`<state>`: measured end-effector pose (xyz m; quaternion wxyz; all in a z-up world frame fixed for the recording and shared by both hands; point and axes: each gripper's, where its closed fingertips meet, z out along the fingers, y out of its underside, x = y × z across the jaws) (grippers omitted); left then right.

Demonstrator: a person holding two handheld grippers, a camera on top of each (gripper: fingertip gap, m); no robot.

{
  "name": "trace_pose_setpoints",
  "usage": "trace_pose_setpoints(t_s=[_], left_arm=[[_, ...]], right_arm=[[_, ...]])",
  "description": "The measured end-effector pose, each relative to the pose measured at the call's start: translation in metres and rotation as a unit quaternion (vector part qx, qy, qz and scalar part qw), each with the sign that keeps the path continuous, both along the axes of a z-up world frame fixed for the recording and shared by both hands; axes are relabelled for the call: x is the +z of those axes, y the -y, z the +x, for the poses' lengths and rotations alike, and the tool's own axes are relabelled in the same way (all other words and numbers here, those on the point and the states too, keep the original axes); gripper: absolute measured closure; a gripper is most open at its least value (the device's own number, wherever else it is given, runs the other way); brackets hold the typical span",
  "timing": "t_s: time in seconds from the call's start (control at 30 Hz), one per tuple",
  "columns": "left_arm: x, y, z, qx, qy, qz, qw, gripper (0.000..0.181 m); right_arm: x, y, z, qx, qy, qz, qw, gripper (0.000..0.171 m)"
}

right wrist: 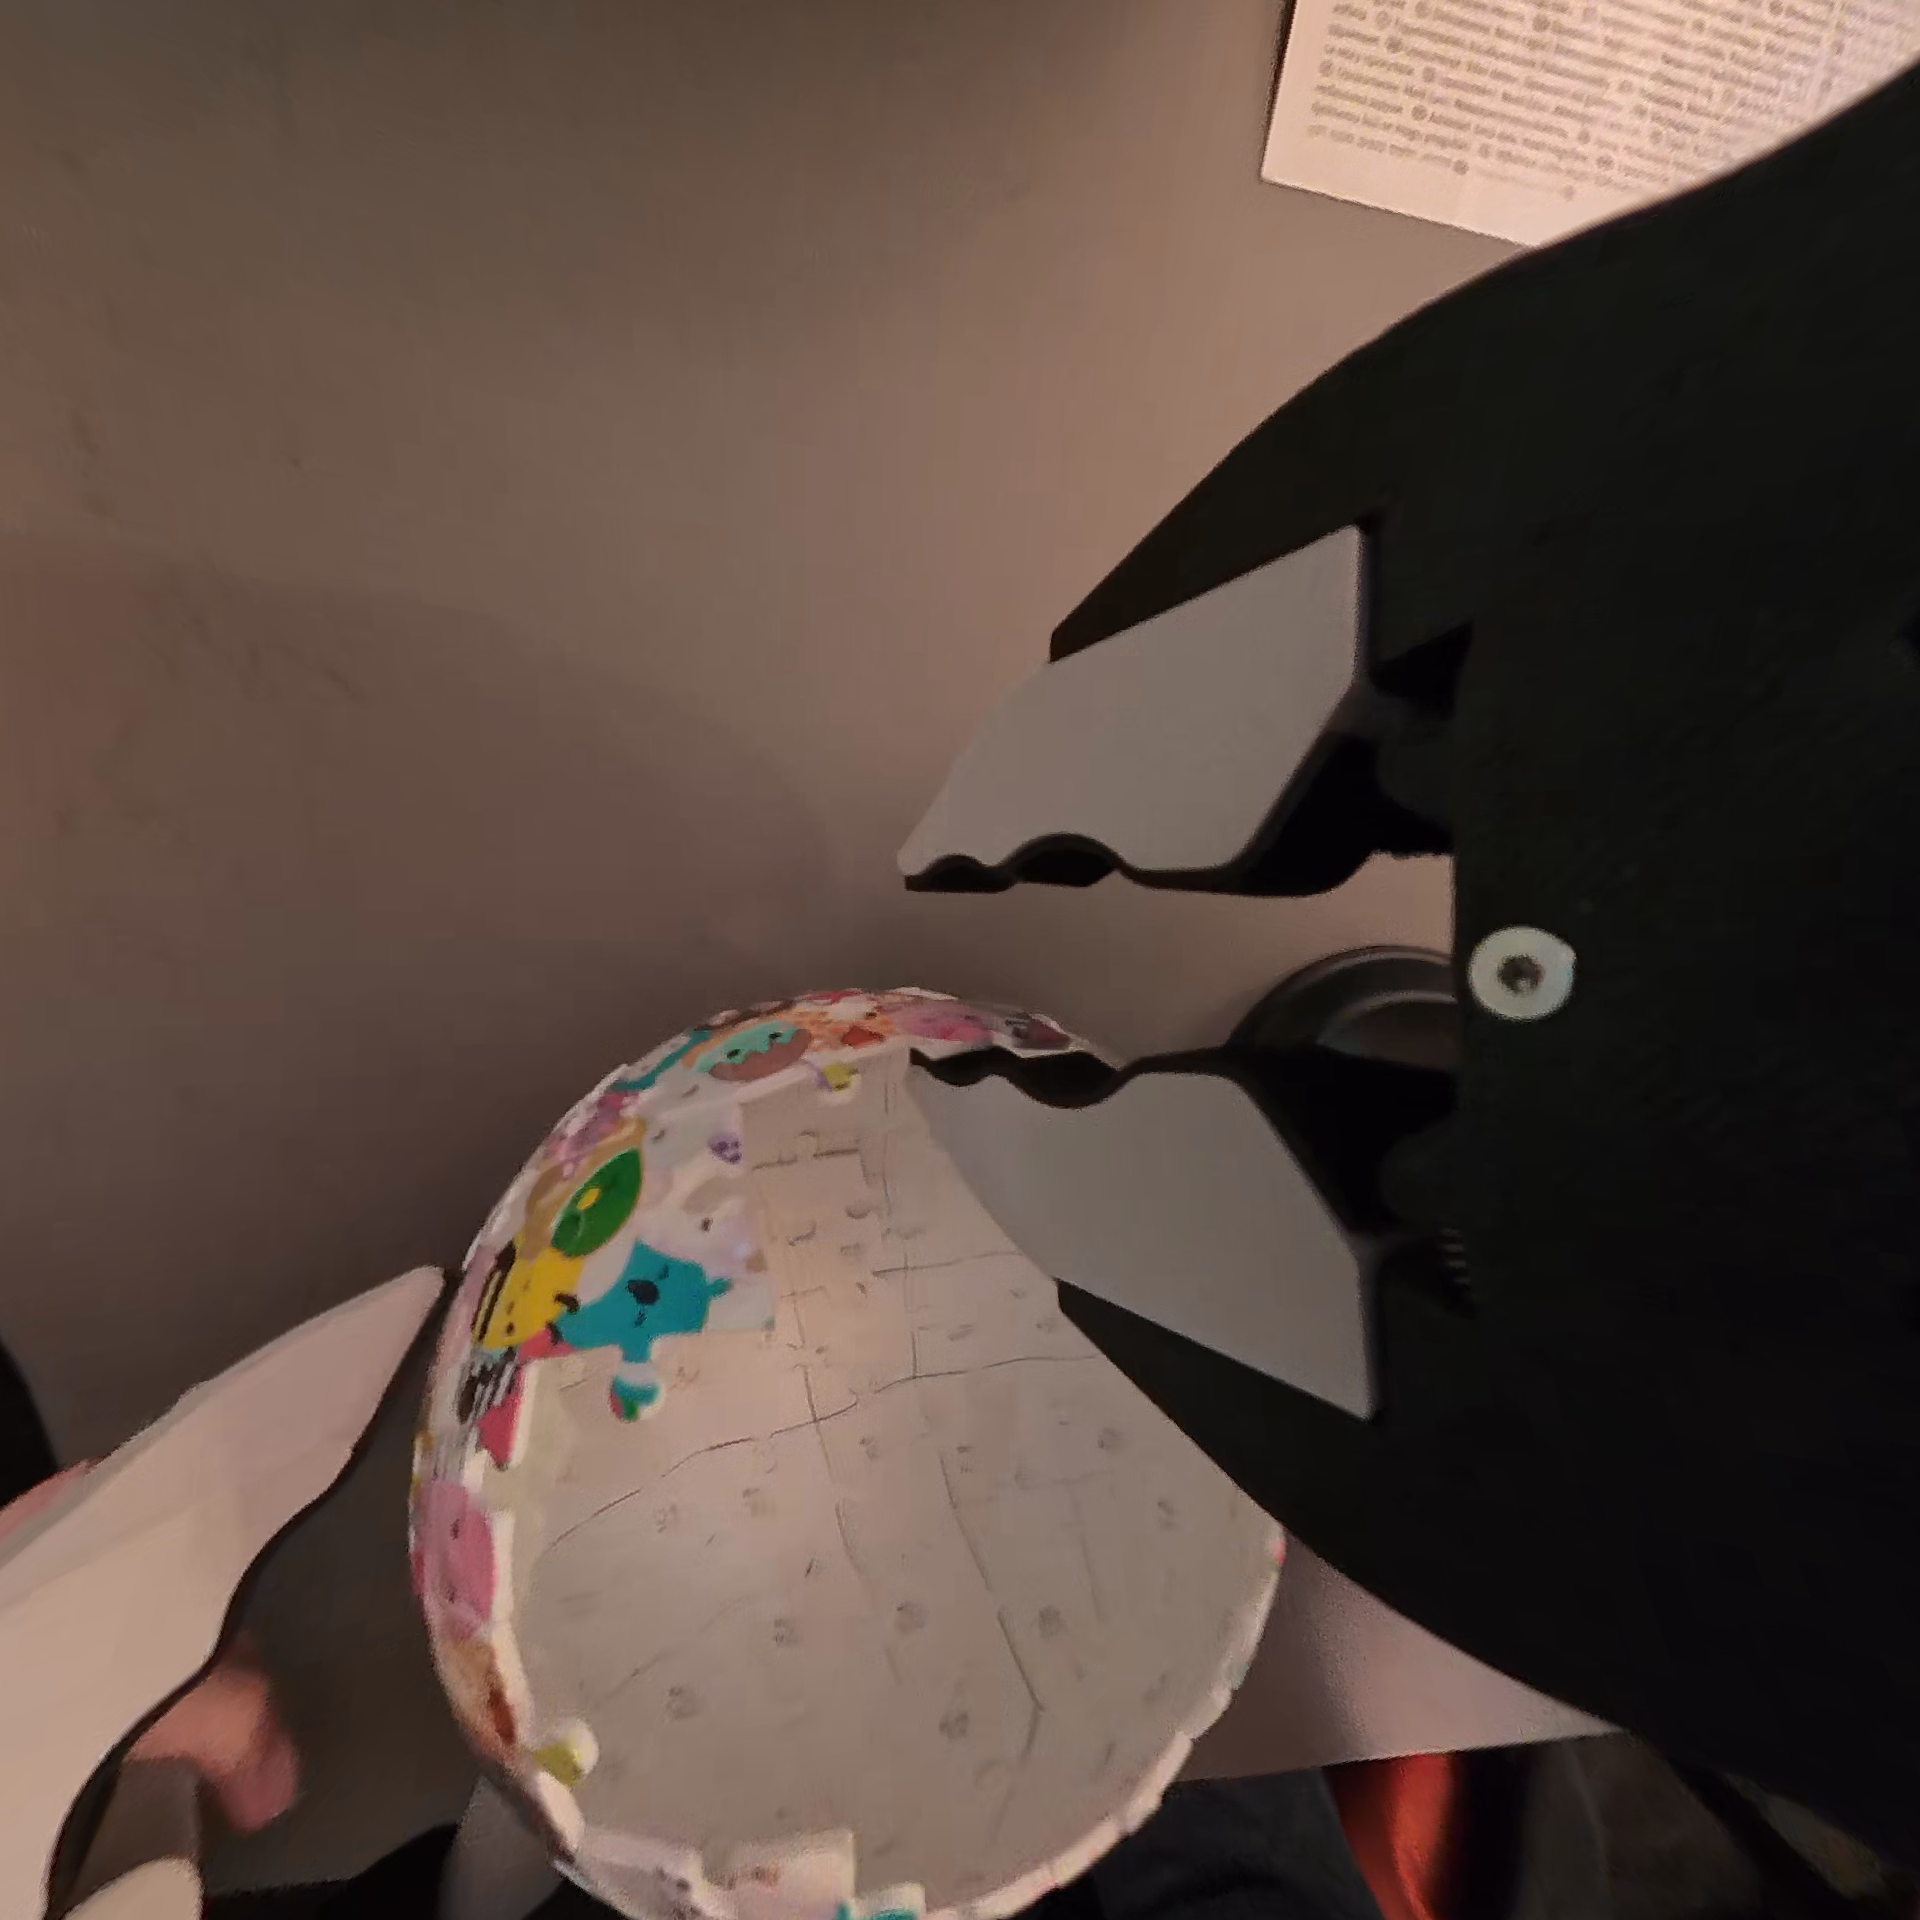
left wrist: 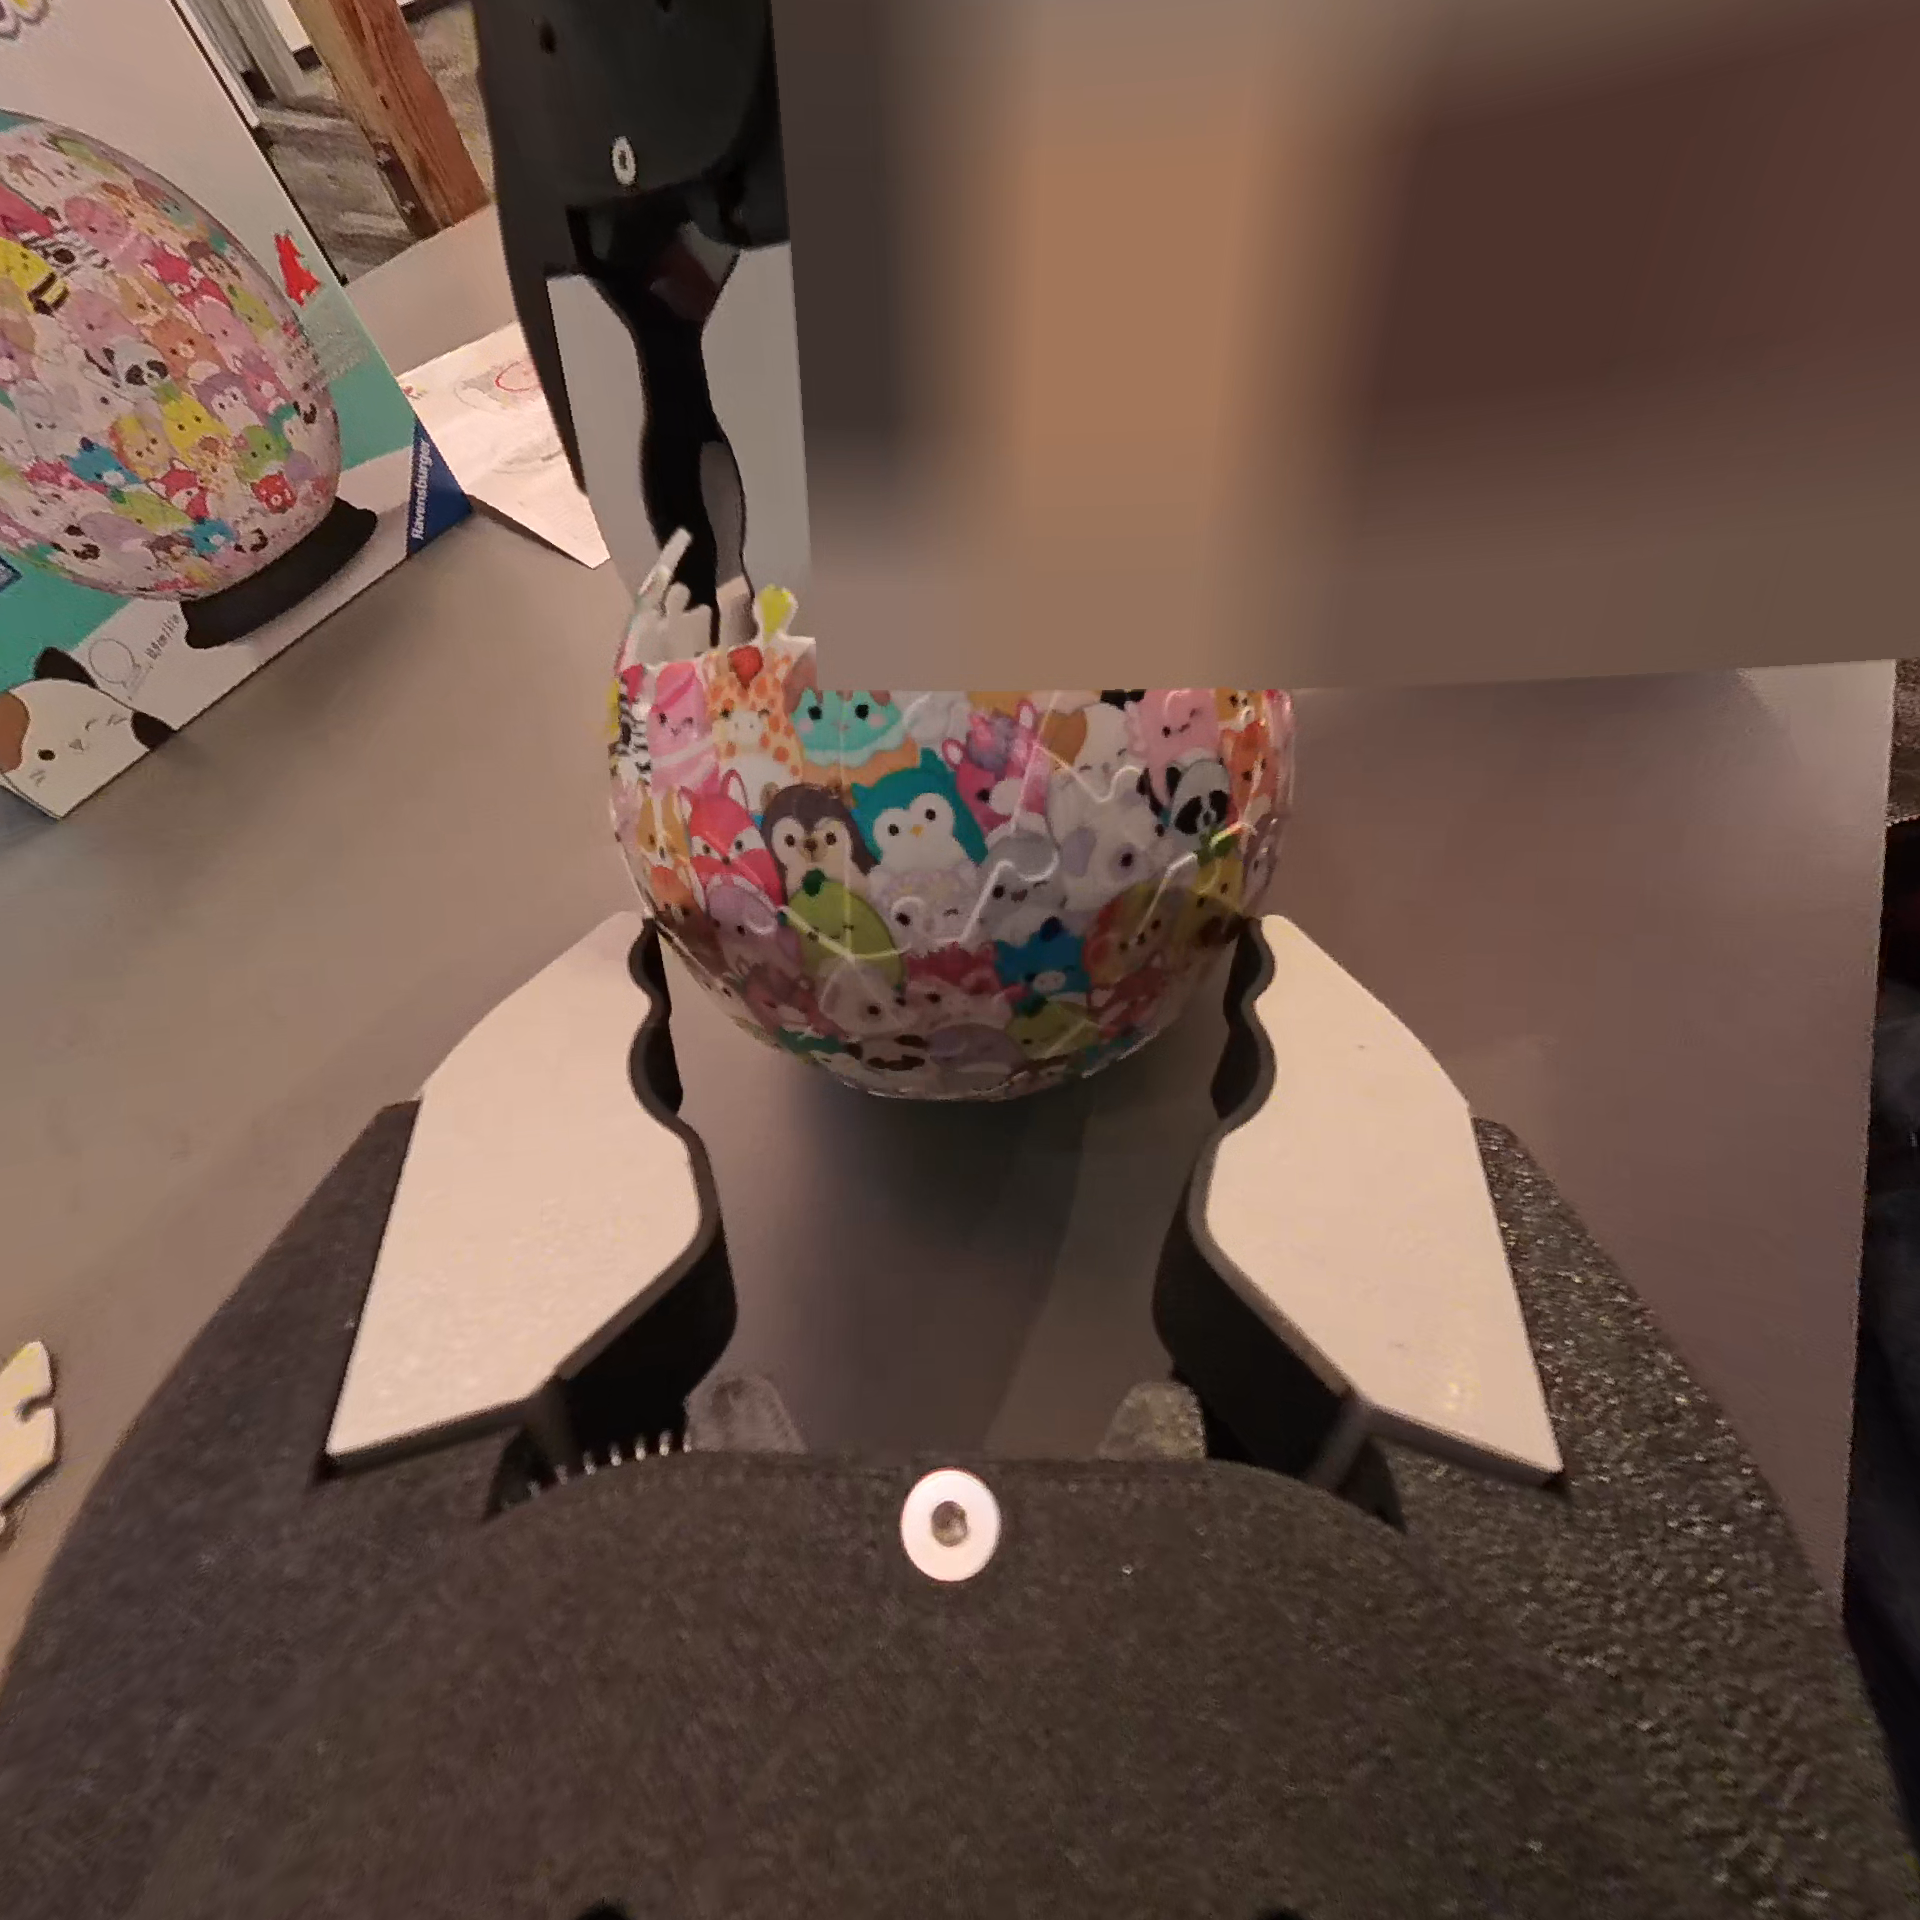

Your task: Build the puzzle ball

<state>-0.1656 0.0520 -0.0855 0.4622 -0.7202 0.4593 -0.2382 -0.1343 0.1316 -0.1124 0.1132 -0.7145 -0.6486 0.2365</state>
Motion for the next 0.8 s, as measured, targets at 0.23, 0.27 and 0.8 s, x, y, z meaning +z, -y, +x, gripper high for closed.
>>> trace_pose_setpoints(t_s=[0.23, 0.27, 0.8], left_arm=[[0.001, -0.003, 0.002, -0.002, -0.002, -0.001, 1.0, 0.081], [0.001, -0.003, 0.002, -0.002, -0.001, -0.001, 1.0, 0.081], [0.0, -0.004, 0.003, -0.007, -0.007, 0.0, 1.0, 0.081]], right_arm=[[-0.01, 0.004, 0.002, 0.024, 0.03, -0.024, 0.999, 0.159], [-0.01, 0.004, 0.002, 0.023, 0.031, -0.024, 0.999, 0.161], [-0.004, -0.003, -0.009, 0.023, -0.014, 0.001, 1.0, 0.136]])
